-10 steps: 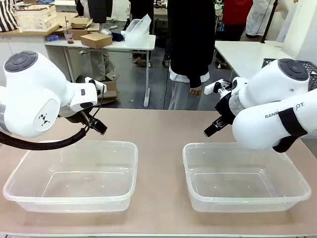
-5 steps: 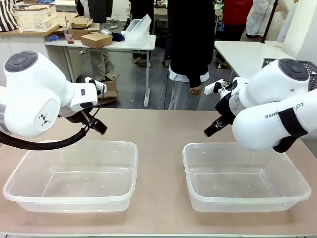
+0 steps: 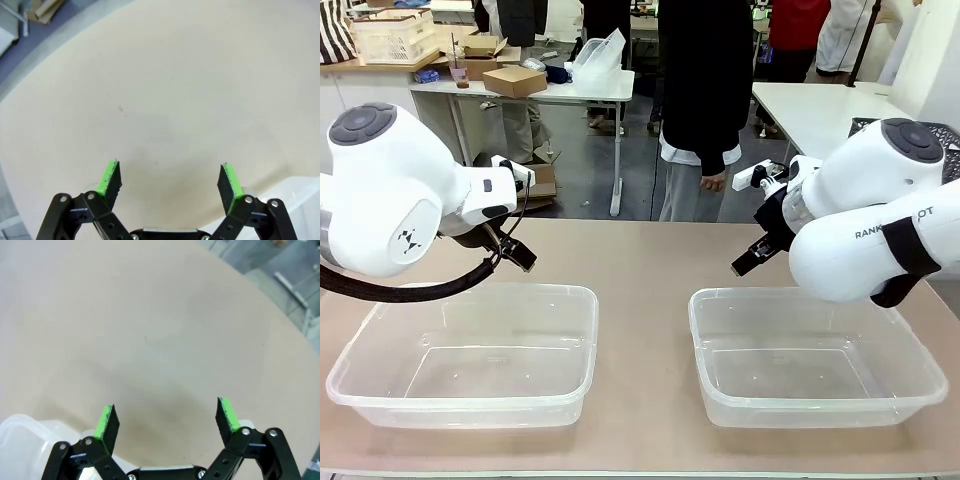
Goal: Sort the waste into each basket.
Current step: Pick up the Organizing box on the left side of the table and lift it.
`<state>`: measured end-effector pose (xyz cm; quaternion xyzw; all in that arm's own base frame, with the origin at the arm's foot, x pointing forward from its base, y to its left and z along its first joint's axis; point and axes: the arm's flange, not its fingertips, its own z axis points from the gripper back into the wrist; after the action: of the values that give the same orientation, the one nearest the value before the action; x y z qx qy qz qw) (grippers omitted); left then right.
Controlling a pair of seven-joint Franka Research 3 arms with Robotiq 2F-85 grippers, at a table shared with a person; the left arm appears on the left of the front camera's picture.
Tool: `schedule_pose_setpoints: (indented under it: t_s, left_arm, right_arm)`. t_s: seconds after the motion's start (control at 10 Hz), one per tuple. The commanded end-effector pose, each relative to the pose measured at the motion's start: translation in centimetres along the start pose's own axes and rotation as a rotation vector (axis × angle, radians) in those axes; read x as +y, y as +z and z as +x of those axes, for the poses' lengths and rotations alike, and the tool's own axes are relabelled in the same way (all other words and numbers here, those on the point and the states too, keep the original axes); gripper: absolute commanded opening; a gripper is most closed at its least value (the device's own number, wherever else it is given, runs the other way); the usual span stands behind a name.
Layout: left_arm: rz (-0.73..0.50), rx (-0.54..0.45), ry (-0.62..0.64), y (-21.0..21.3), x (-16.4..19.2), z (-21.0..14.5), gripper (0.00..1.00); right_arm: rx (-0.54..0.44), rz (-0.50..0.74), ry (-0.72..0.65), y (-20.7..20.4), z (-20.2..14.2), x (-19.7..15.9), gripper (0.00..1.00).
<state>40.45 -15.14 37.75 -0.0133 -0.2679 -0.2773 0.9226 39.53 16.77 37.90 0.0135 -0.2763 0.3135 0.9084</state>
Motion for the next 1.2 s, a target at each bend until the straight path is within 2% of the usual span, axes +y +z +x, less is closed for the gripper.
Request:
schedule_pose_setpoints:
  t_s: [0.0,0.1,0.2,0.3,0.4,0.5,0.6,0.7,0.8,0.9,1.0,1.1]
  left_arm:
    - [0.139,0.068,0.179,6.7,-1.8,3.1,1.00]
    - [0.131,-0.029,0.145,11.2,-3.4,3.7,1.00]
    - [0.059,-0.114,0.088,15.2,-5.3,3.2,1.00]
    - [0.046,-0.131,0.031,17.3,-7.2,1.8,1.00]
    - [-0.046,-0.132,-0.080,17.9,-9.8,-0.5,1.00]
    - [0.070,-0.115,-0.102,16.2,-10.5,-2.6,1.00]
    - [0.045,-0.143,0.013,18.8,-8.4,3.5,1.00]
    - [0.045,-0.143,0.013,18.8,-8.4,3.5,1.00]
    - [0.029,-0.143,-0.053,20.2,-11.3,2.9,1.00]
    - [-0.192,-0.171,-0.010,21.2,-9.9,2.3,1.00]
    - [-0.350,-0.232,0.093,23.3,-7.6,0.6,1.00]
    - [-0.622,-0.331,0.176,25.2,-4.9,-1.7,1.00]
  right_arm:
    - [-0.087,-0.007,-0.038,9.4,1.6,0.5,1.00]
    - [-0.135,-0.050,-0.018,14.5,1.4,1.2,1.00]
    - [-0.165,-0.076,-0.002,18.2,0.5,2.1,1.00]
    - [-0.128,-0.042,0.057,20.0,-1.4,3.3,1.00]
    - [-0.075,-0.082,0.089,20.6,-4.6,5.3,1.00]
    - [-0.082,-0.149,0.105,19.5,-7.1,6.3,1.00]
    - [-0.142,-0.068,0.048,21.5,1.5,2.7,1.00]
    - [-0.142,-0.068,0.048,21.5,1.5,2.7,1.00]
    - [-0.111,-0.095,0.083,23.6,0.4,4.3,1.00]
    - [-0.118,0.111,-0.053,22.9,0.8,3.3,1.00]
    - [-0.166,0.371,-0.275,23.7,0.9,2.2,1.00]
    - [-0.233,0.631,-0.491,24.5,0.4,0.8,1.00]
